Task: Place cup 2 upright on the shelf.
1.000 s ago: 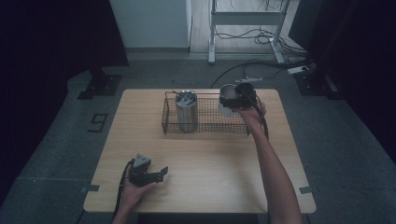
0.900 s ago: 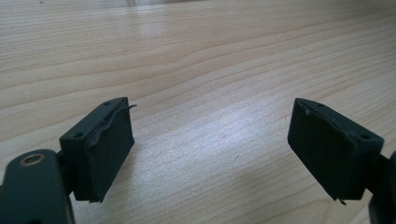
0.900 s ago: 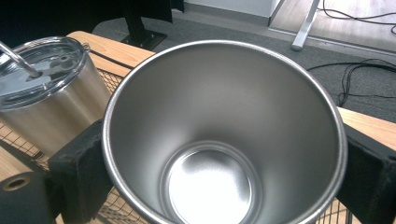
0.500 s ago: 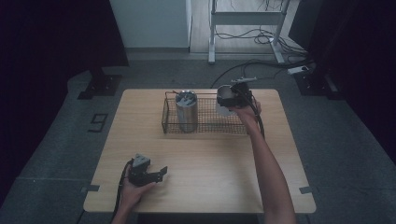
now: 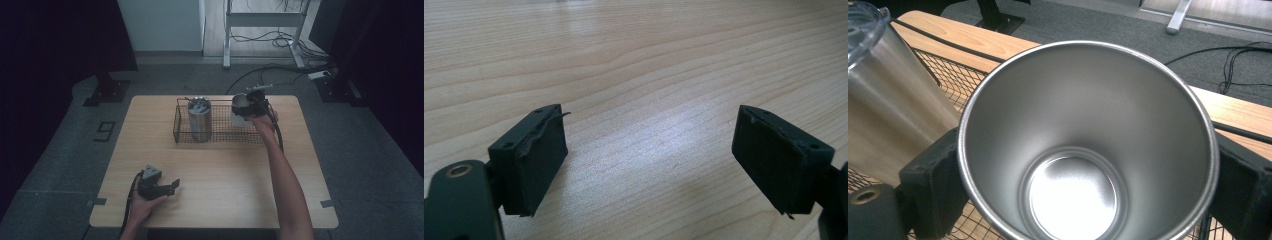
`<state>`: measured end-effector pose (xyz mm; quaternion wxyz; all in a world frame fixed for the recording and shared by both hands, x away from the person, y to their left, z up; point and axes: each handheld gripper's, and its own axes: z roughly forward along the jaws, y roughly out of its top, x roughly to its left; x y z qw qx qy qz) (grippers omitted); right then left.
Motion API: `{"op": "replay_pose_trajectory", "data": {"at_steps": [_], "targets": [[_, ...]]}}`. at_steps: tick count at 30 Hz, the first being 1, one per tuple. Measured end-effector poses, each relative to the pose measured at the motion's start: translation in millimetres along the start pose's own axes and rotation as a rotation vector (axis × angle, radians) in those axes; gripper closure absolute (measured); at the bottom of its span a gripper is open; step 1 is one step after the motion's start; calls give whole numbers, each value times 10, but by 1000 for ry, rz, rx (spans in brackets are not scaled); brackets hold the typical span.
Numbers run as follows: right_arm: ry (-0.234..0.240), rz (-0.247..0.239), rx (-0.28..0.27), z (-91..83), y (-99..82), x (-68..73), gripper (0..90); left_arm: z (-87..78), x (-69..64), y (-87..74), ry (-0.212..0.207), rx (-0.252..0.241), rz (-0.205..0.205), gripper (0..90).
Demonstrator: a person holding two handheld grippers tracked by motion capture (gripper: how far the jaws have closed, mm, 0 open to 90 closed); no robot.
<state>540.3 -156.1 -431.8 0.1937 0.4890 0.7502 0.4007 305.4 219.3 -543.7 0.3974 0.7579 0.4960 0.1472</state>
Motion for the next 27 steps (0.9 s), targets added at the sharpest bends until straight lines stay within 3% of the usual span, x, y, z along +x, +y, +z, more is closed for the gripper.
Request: {"op": "replay_pose_trajectory", "data": {"at_steps": [20, 27], "targets": [[-21, -13, 66, 185, -176, -46, 68, 17, -9, -6, -9, 14, 4, 146], [-60, -34, 98, 230, -202, -27, 68, 20, -5, -6, -7, 18, 2, 146]]}}
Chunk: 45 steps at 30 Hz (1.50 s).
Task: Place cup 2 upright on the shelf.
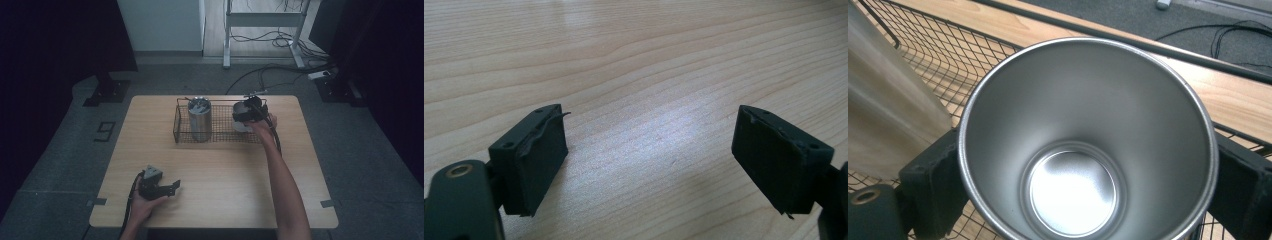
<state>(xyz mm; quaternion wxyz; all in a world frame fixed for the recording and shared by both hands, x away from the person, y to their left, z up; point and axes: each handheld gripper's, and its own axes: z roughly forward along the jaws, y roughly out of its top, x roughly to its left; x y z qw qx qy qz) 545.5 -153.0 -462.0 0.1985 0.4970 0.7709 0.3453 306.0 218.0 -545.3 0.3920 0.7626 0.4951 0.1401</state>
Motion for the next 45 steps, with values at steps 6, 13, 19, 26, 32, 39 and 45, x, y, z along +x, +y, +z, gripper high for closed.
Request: {"op": "replay_pose_trajectory", "data": {"at_steps": [6, 13, 19, 26, 32, 39, 45], "targets": [[2, -17, 41, 54, -28, 14, 67, 1, 0, 0, -3, 3, 1, 146], [-22, -29, 74, 104, -66, 20, 66, -39, 4, 10, -4, -31, -3, 149], [-8, -29, 94, 94, -83, 0, 62, -14, 2, 2, -7, -13, -1, 148], [-13, 3, 83, 32, -83, -24, 0, -18, -9, 4, -9, -11, 2, 148], [-18, 22, 7, -68, -38, -12, 0, -18, -8, 4, -9, -11, 2, 148], [-7, 27, -84, -221, 15, 11, 0, -21, -9, 5, -9, -14, 0, 148], [-7, 18, -135, -383, -5, 47, 25, -25, -15, 7, -9, -16, 2, 148]]}}
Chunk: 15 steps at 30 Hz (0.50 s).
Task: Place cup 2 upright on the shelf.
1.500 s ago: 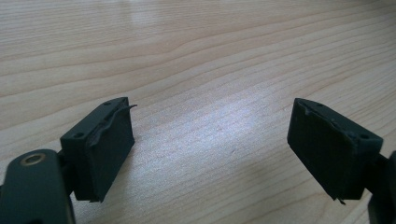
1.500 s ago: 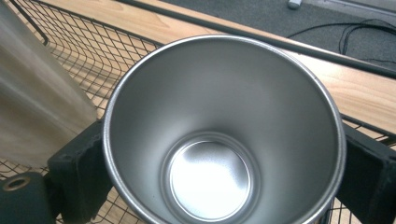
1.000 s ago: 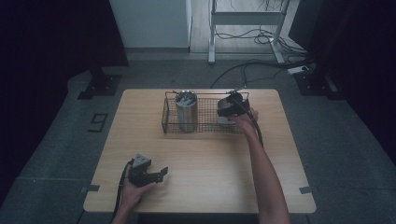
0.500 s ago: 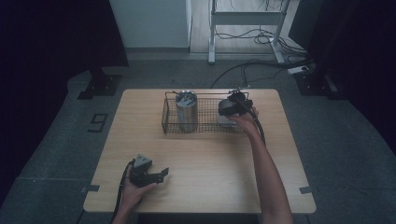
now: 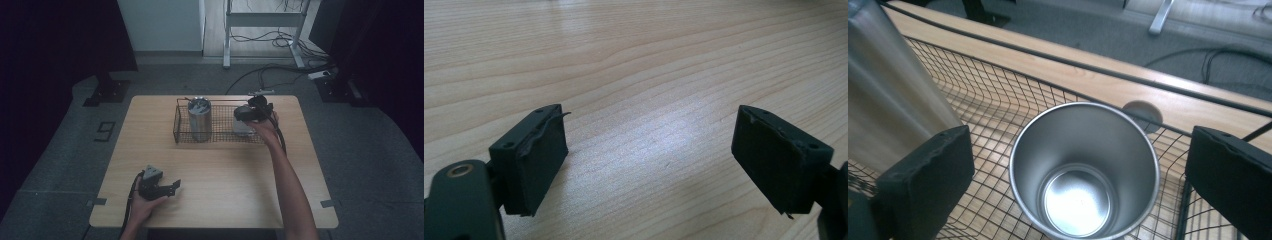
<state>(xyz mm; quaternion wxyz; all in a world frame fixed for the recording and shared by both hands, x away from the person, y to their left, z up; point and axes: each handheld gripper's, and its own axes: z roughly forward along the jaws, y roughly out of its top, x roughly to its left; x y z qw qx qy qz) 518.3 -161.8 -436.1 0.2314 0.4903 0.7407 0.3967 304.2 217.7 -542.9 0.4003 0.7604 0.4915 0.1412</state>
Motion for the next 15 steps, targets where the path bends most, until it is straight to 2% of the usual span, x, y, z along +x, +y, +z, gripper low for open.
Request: {"op": "replay_pose_trajectory", "data": {"at_steps": [3, 15], "targets": [[16, 19, -19, -92, -44, -9, 30, -1, -2, 0, 1, 0, 1, 147], [76, -3, -60, -502, -365, 8, 71, 12, -27, -1, 1, 7, 10, 148]]}}
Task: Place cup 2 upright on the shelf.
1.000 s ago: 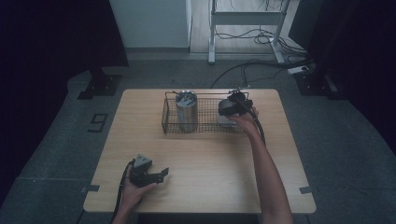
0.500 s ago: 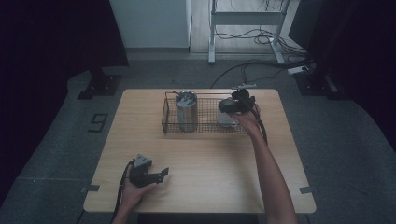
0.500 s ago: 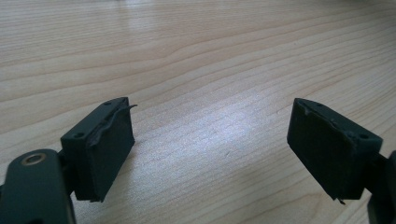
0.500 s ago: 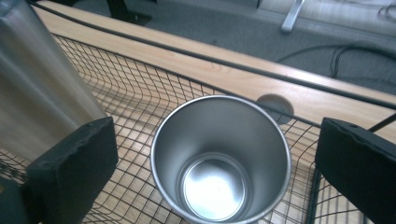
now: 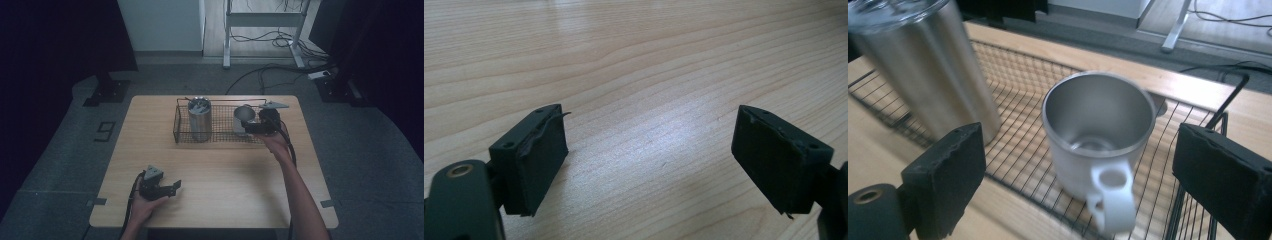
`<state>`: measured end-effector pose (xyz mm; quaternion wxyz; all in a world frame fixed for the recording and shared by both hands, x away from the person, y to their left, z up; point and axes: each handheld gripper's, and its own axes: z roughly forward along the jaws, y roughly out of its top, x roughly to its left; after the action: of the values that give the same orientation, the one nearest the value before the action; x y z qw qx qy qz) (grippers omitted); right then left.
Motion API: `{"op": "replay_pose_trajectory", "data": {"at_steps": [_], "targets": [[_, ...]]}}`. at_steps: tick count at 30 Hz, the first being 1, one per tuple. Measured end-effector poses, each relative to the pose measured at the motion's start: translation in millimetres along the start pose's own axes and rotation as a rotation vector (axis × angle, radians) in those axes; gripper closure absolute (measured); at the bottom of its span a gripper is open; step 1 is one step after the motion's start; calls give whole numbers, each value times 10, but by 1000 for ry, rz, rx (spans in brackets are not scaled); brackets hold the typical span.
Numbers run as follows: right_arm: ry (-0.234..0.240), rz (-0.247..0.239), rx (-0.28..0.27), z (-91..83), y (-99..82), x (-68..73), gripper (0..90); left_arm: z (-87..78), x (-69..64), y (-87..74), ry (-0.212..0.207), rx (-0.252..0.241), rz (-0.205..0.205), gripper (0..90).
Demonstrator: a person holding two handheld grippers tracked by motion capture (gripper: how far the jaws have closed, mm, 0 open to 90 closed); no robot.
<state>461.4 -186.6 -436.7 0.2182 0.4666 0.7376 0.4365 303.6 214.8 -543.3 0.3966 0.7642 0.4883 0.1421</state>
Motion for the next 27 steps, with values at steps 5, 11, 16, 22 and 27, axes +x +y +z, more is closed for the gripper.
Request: {"op": "replay_pose_trajectory", "data": {"at_steps": [5, 11, 16, 22, 27], "targets": [[7, -22, -6, -137, -210, 26, 89, 4, -5, -1, -1, 7, 2, 148], [28, -13, -20, -312, -487, 46, 100, 16, -13, -6, -2, 7, 1, 148], [27, -1, -36, -462, -700, 53, 106, 21, -19, -8, -1, 10, 3, 148], [35, 15, -41, -589, -982, 60, 121, 26, -29, -12, -4, 11, 5, 148], [34, 8, -22, -656, -1181, 78, 127, 28, -28, -11, -3, 13, 3, 148]]}}
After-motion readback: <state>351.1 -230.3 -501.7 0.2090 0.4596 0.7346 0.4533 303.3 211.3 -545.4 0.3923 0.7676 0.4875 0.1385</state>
